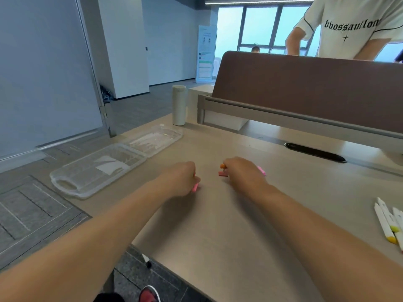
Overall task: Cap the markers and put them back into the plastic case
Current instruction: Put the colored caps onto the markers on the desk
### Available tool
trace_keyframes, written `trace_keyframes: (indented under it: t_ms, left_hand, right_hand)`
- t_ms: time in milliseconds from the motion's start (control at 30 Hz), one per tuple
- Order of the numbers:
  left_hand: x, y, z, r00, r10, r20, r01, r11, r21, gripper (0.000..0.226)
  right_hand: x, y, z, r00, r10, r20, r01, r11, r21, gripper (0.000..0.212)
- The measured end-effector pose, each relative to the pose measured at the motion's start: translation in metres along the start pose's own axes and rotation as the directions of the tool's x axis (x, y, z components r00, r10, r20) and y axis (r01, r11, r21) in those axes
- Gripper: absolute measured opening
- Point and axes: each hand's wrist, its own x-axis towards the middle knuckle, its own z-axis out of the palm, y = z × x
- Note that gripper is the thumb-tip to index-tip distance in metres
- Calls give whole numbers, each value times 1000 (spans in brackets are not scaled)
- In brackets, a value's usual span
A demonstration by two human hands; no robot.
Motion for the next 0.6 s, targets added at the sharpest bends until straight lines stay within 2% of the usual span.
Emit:
trace_keyframes:
  t_ms: [67,133,233,300,467,600]
  left_hand:
    - [2,2,2,999,14,43,-16,999,48,21]
    - [4,4,2,996,24,80,-30,996,84,30]
    - [7,8,2,992,21,127,-39,989,141,38]
    - [8,10,3,990,16,140,-43,979,198,41]
    - [4,16,9,993,36,116,-67,962,266,35]
    - [3,14,8,998,48,46,-56,980,192,28]
  right_hand:
    - [4,0,3,1000,-8,13,8,999,-46,10]
    - [6,-3,2,1000,13,19,-10,993,-119,16]
    - [3,-7,-1,999,18,50,-10,988,-156,9]
    - [1,-6,-1,998,7,62,3,987,-159,16]
    - [-2,-11,-5,997,-7,72,20,984,-180,18]
    - [-8,-17,-7,999,8,53,4,977,-211,14]
